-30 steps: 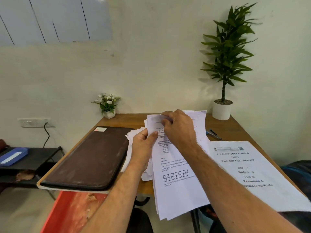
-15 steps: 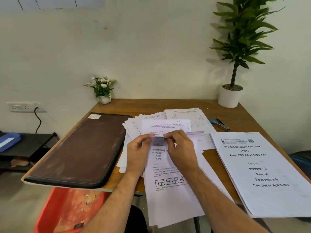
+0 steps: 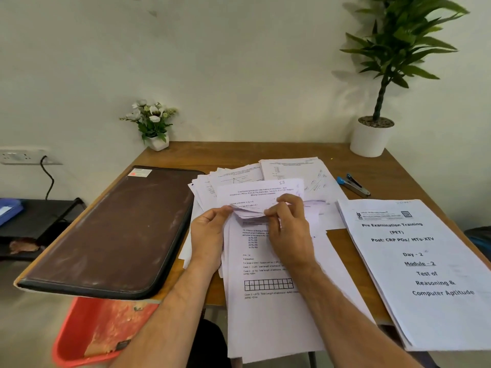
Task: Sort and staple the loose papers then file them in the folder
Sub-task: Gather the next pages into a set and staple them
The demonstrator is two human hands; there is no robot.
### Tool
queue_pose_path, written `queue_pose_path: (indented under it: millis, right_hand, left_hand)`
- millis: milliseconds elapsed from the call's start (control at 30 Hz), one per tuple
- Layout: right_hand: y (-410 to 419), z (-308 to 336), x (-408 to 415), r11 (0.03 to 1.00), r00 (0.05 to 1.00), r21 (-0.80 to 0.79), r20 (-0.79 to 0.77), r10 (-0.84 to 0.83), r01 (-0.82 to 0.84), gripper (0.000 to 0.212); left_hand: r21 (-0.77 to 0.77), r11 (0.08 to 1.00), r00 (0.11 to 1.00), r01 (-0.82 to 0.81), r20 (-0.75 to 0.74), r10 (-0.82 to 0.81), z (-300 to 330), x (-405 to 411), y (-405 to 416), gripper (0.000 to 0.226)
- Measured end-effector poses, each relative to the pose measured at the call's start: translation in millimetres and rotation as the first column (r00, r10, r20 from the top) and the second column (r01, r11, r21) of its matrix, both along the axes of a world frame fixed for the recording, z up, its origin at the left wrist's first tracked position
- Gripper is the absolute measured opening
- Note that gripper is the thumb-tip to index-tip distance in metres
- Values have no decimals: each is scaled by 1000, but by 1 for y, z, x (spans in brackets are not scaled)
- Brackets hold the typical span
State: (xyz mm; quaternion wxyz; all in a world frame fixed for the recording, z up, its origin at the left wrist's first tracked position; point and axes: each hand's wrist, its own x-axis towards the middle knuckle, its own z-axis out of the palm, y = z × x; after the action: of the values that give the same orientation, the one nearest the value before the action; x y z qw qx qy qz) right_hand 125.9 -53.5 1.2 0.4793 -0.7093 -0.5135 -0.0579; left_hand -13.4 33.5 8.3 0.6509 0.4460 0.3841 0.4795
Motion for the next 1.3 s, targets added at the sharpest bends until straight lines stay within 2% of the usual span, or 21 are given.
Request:
queue_pose_path:
  millis: [200, 367, 533, 667, 867, 967, 1033, 1100, 1133, 1233, 1300]
  right_hand:
    - [0, -4, 0, 999, 999, 49, 54, -7, 5, 5]
    - [2, -9, -2, 989, 990, 122, 124, 67, -83, 11]
    - [4, -10, -4, 996, 995, 67, 88, 53, -59, 4]
    - [12, -1, -5, 995, 995, 85, 95, 44, -52, 5]
    - [35, 21, -11, 998, 999, -12, -3, 54, -54, 6]
    - [39, 22, -13, 994, 998, -102, -48, 31, -36, 9]
    - [43, 24, -15, 993, 997, -116, -73, 20, -28, 12]
    - [46, 26, -18, 992, 994, -119, -104, 26, -38, 16]
    - [46, 26, -19, 991, 993, -125, -113, 35, -49, 22]
    - [39, 26, -15, 986, 986, -158, -166, 24, -50, 50]
    - [31, 26, -6, 982, 979, -188, -199, -53, 15, 58]
  left_hand:
    - [108, 990, 988, -94, -109, 106, -14, 6, 4, 7]
    - [109, 987, 981, -115, -144, 130, -21, 3, 10, 5]
    - [181, 978, 966, -106, -215, 144, -25, 4, 8, 7]
    - [198, 979, 976, -49, -200, 89, -22, 8, 3, 9]
    - [185, 983, 984, -11, -172, 44, -14, 6, 3, 11]
    - [207, 978, 979, 11, -203, 32, -12, 7, -6, 18]
    - [238, 970, 975, 45, -221, 9, -12, 8, -8, 39]
    - [270, 961, 957, 66, -290, 16, -15, 7, -6, 61]
    - [280, 958, 946, 64, -323, 31, -16, 7, -5, 64]
    - [259, 965, 946, 33, -321, 54, -19, 6, -3, 49]
    - [244, 970, 957, 15, -284, 56, -17, 3, 0, 37]
